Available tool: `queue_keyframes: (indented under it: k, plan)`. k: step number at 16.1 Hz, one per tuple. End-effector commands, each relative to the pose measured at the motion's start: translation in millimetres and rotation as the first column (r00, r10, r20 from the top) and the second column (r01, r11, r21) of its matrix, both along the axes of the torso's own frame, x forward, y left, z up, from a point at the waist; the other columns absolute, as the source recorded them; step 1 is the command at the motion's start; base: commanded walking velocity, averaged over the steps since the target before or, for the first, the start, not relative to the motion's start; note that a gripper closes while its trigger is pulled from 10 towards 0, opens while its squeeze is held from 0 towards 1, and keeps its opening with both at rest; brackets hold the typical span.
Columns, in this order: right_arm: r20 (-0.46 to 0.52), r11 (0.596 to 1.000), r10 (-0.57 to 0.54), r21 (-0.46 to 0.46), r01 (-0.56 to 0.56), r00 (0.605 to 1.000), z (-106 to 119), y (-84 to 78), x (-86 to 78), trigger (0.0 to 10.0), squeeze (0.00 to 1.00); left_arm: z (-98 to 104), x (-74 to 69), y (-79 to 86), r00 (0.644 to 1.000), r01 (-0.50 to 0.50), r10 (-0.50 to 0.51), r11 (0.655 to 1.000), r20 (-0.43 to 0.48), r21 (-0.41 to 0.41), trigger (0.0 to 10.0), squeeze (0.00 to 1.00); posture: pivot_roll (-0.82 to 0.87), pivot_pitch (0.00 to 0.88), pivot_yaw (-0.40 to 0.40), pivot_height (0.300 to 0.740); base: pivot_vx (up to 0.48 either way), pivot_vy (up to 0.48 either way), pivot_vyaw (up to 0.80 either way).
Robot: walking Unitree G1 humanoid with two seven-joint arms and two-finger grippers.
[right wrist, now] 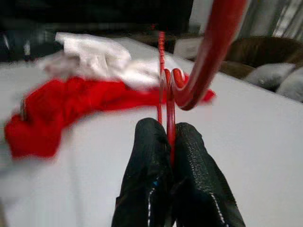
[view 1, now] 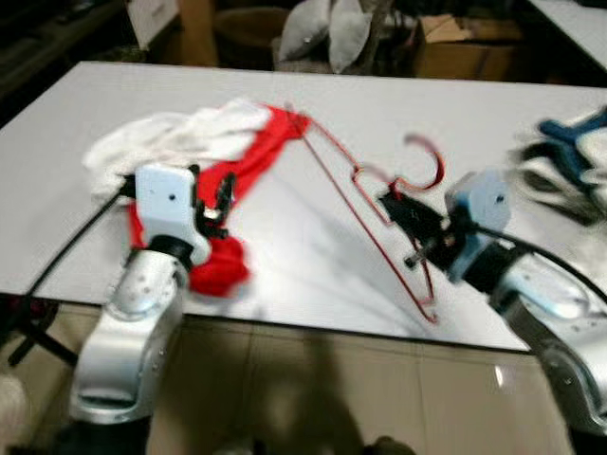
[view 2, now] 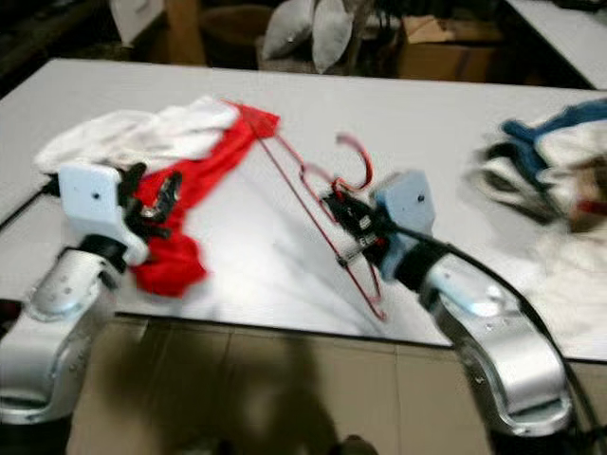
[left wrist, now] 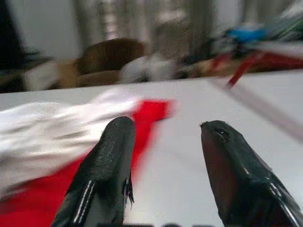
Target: Hang hanger
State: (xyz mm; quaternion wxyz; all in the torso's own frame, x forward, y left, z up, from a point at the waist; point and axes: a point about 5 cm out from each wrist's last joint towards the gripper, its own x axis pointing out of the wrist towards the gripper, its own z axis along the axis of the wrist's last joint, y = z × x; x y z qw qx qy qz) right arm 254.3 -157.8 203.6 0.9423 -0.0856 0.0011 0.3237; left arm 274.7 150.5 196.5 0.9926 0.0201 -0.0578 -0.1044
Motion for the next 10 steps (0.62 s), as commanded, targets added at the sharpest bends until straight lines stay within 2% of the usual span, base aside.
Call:
queue_keyframes:
  k: [1, 2, 3, 4, 5, 7, 9, 10]
  plan:
    - [0.035, 0.999, 0.045, 0.019, -0.045, 0.998, 10, 2.2, -1.3, 10.0, 0.0, 7, 1.7, 2.3, 1.0, 0.023, -0.022, 1.0, 0.014, -0.016, 10.0, 0.32, -0.13, 0.061, 0.058, 0.74, 0.0, 0.0, 0.0]
    - [0.036, 0.994, 0.111, -0.007, -0.111, 0.993, 14, 1.8, -1.8, 10.0, 0.0, 19, -0.3, -2.9, 0.979, 0.193, -0.188, 0.979, 0.081, -0.064, 10.0, 1.0, -0.14, 0.058, 0.063, 0.74, 0.0, 0.0, 0.0]
    - [0.032, 0.986, 0.165, -0.04, -0.164, 0.986, 18, 0.5, -1.4, 10.0, 0.0, 28, 2.4, -6.0, 0.951, 0.294, -0.292, 0.956, 0.1, -0.004, 10.0, 1.0, -0.13, 0.056, 0.067, 0.74, 0.0, 0.0, 0.0]
    - [0.029, 0.98, 0.19, -0.059, -0.188, 0.981, 21, -0.5, -1.0, 10.0, 0.0, 31, 4.9, -7.8, 0.935, 0.339, -0.342, 0.94, 0.089, 0.046, 10.0, 1.0, -0.13, 0.055, 0.068, 0.74, 0.0, 0.0, 0.0]
    - [0.021, 0.964, 0.246, -0.11, -0.243, 0.969, 25, -2.3, -0.2, 10.0, 0.0, 40, 10.2, -11.5, 0.893, 0.434, -0.444, 0.893, 0.077, 0.122, 10.0, 1.0, -0.13, 0.049, 0.076, 0.74, 0.0, 0.0, 0.0]
    - [0.007, 0.908, 0.363, -0.227, -0.352, 0.932, 39, -6.3, 1.2, 10.0, 0.0, 66, 21.5, -19.8, 0.78, 0.593, -0.622, 0.77, 0.07, 0.236, 10.0, 1.0, -0.13, 0.036, 0.087, 0.74, 0.0, 0.0, 0.0]
    - [0.018, 0.869, 0.416, -0.302, -0.392, 0.909, 53, -8.4, 5.2, 10.0, 0.0, 85, 31.7, -25.5, 0.717, 0.646, -0.693, 0.701, 0.075, 0.302, 10.0, 1.0, -0.13, 0.023, 0.099, 0.74, 0.0, 0.0, 0.0]
    - [0.024, 0.838, 0.45, -0.355, -0.413, 0.893, 60, -8.3, 7.5, 10.0, 0.0, 93, 34.7, -32.0, 0.65, 0.712, -0.759, 0.628, 0.04, 0.314, 10.0, 0.0, -0.13, 0.016, 0.105, 0.74, 0.0, 0.0, 0.0]
